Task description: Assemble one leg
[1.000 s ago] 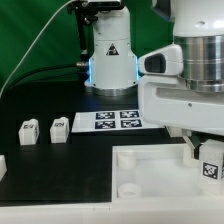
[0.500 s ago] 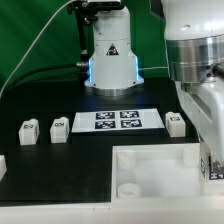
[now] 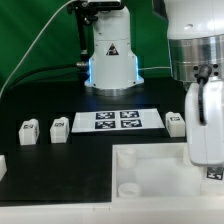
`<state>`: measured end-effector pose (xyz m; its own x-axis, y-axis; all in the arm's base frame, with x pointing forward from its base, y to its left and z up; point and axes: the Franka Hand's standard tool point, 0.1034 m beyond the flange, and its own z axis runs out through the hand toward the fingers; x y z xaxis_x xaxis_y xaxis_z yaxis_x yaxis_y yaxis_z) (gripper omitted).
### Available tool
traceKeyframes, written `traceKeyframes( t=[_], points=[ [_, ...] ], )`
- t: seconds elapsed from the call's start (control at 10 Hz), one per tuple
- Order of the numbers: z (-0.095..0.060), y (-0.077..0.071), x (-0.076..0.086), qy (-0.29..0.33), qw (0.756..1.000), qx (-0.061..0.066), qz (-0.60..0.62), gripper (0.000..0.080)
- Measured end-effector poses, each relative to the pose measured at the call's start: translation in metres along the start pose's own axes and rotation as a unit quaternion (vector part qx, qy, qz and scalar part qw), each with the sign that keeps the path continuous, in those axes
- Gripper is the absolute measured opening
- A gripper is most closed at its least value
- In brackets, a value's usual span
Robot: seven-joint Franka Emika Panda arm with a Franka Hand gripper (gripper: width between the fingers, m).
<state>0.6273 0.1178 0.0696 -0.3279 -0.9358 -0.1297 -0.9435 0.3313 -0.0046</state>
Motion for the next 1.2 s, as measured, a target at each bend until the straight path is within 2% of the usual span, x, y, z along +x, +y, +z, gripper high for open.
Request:
traceKeyframes(
  t=[0.1,0.2,0.3,0.4,0.6,0.8,0.9,1.0,1.2],
  points=[
    [0.0001,0.0003,-0.0003,0.000,1.000,0.000,-0.001,0.0346],
    [0.0003,0.0005,-0.0004,0.000,1.000,0.000,-0.013,0.0537],
    [0.0011,0.0005,0.0001,0.000,0.997,0.003,-0.082,0.0614],
    [0.0012,0.0015,-0.0004,0.001,0.990,0.004,-0.144,0.0614],
    [-0.0004,0.0025,-0.0041,0.002,0.960,0.018,-0.281,0.0648],
    [0.0008,0.0025,-0.0024,0.005,0.928,0.017,-0.373,0.0648],
    [0.0008,0.0029,-0.0015,0.009,0.891,0.011,-0.453,0.0649],
    [-0.0004,0.0024,-0.0002,0.017,0.838,0.003,-0.545,0.0649],
    [-0.0010,0.0004,0.0027,0.020,0.772,0.001,-0.635,0.0649]
  ],
)
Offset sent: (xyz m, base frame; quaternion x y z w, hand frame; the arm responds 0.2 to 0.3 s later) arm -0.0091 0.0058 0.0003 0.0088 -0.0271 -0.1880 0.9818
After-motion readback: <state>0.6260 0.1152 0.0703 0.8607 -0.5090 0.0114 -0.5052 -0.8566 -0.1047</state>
